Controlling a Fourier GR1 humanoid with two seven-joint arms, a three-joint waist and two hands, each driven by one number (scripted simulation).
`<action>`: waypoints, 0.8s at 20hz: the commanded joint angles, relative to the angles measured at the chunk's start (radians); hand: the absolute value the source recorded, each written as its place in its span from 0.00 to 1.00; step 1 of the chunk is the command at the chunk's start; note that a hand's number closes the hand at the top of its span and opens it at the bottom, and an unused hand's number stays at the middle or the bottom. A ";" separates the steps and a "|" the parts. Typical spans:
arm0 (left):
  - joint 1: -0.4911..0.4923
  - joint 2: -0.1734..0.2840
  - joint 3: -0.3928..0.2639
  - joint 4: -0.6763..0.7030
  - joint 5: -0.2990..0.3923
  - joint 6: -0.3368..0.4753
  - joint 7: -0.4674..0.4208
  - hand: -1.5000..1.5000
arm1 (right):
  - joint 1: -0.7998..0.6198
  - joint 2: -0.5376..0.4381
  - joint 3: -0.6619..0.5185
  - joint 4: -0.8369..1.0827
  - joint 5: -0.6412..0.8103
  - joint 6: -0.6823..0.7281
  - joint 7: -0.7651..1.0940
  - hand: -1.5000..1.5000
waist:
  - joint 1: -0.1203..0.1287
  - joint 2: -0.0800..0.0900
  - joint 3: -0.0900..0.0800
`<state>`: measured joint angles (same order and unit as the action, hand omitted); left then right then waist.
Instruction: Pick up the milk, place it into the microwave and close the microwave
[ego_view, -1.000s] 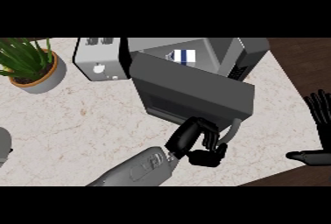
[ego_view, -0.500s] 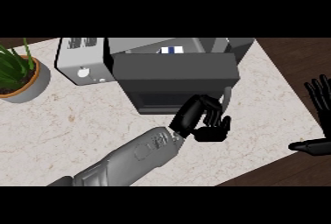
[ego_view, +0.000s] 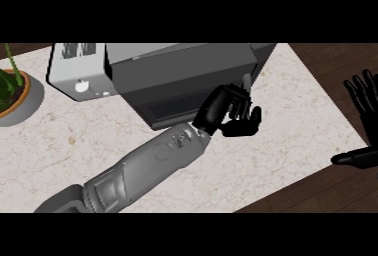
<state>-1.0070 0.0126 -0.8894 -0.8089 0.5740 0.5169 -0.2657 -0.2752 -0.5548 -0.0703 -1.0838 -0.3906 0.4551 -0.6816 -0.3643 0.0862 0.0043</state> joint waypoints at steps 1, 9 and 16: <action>-0.073 -0.012 0.021 0.027 0.029 0.009 -0.001 1.00 | -0.031 -0.008 0.011 -0.013 -0.022 0.074 -0.015 0.00 | -0.026 0.010 0.002; -0.130 -0.011 0.036 0.089 0.066 0.030 -0.004 1.00 | -0.068 -0.015 0.058 -0.066 -0.069 0.148 0.046 0.00 | -0.051 0.018 0.002; -0.123 -0.011 0.027 0.081 0.095 0.049 -0.027 1.00 | -0.107 -0.059 0.126 -0.147 -0.051 0.231 0.078 1.00 | -0.052 0.014 0.004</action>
<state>-1.0593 0.0336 -0.8592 -0.7640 0.6711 0.5770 -0.2939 -0.3599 -0.5922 0.0205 -1.1965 -0.4508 0.5735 -0.5612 -0.4080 0.0986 0.0041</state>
